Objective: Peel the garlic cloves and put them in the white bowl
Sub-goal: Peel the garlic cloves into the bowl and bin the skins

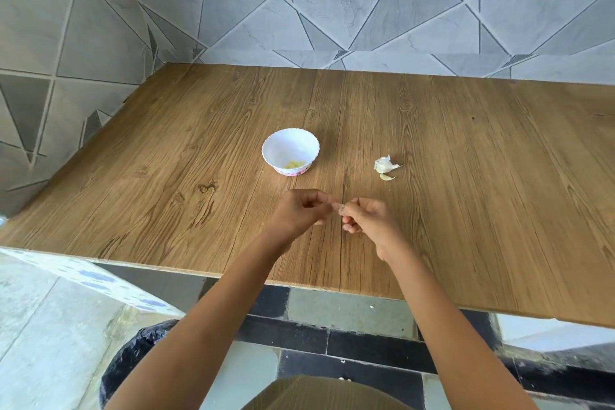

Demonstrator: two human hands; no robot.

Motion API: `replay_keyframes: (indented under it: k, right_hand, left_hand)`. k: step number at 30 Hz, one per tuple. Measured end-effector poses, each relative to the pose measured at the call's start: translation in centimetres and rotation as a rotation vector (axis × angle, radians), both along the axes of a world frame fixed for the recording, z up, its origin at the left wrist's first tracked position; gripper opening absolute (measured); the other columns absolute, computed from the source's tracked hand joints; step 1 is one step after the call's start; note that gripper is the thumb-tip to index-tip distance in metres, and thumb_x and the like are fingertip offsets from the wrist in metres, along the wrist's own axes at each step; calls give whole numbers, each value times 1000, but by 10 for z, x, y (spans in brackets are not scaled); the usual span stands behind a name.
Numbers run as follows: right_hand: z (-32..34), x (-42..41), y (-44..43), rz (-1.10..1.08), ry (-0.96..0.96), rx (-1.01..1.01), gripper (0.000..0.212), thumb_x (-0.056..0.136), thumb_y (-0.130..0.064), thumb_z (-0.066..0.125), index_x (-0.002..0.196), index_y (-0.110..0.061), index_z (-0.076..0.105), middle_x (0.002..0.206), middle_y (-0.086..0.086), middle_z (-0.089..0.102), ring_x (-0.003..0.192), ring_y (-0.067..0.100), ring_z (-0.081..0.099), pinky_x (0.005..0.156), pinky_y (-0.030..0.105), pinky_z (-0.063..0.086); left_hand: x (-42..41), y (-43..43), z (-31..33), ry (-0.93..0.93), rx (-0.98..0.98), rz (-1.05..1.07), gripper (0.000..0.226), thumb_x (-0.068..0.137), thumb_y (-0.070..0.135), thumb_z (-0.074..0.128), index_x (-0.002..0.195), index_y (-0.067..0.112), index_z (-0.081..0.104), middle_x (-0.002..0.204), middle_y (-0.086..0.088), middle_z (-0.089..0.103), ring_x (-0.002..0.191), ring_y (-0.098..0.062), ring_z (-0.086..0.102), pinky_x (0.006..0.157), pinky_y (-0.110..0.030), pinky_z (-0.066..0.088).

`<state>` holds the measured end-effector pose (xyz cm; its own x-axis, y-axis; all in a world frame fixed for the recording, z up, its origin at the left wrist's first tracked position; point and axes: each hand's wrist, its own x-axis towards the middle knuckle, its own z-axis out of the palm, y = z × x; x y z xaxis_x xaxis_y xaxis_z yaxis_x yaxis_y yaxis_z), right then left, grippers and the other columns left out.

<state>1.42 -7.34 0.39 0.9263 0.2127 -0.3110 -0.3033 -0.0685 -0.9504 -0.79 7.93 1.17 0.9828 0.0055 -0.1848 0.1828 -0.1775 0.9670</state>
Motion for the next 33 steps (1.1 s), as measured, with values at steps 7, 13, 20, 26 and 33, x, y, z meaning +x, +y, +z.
replay_keyframes:
  k: [7, 13, 20, 26, 33]
  right_hand:
    - [1, 2, -1, 41, -39, -18, 18, 84, -2, 57, 66, -6, 59, 58, 1, 55, 52, 10, 51, 54, 17, 44]
    - [-20, 2, -8, 73, -456, -554, 18, 78, -13, 71, 63, -15, 63, 58, -6, 60, 52, 7, 53, 52, 16, 41]
    - [-22, 0, 2, 67, -670, -719, 11, 84, -17, 71, 75, -9, 70, 73, -5, 68, 59, 8, 55, 54, 20, 42]
    - [-13, -4, 7, 31, -561, -433, 15, 88, -2, 60, 98, -7, 72, 84, -2, 70, 74, 9, 65, 70, 21, 54]
    - [3, -7, 9, -45, -312, -79, 5, 84, -5, 68, 85, -9, 71, 71, 5, 70, 60, 5, 66, 56, 16, 51]
  left_hand:
    - [5, -2, 5, 155, -290, 107, 14, 91, 2, 56, 82, 2, 67, 71, -8, 67, 62, -10, 64, 59, -17, 54]
    - [6, 8, 5, 266, -588, 271, 13, 90, 4, 54, 81, 3, 63, 73, -12, 69, 65, -15, 68, 62, -22, 57]
    - [6, 13, 4, 161, -387, 192, 15, 93, 0, 52, 94, 9, 64, 74, -9, 68, 67, -11, 68, 65, -19, 57]
    - [4, 12, 6, 57, -172, 73, 17, 93, -4, 52, 97, 3, 67, 78, -8, 66, 72, -11, 68, 71, -21, 57]
    - [3, 9, 10, -70, -69, 41, 13, 85, -2, 65, 96, 5, 68, 80, -7, 68, 70, -12, 64, 69, -20, 54]
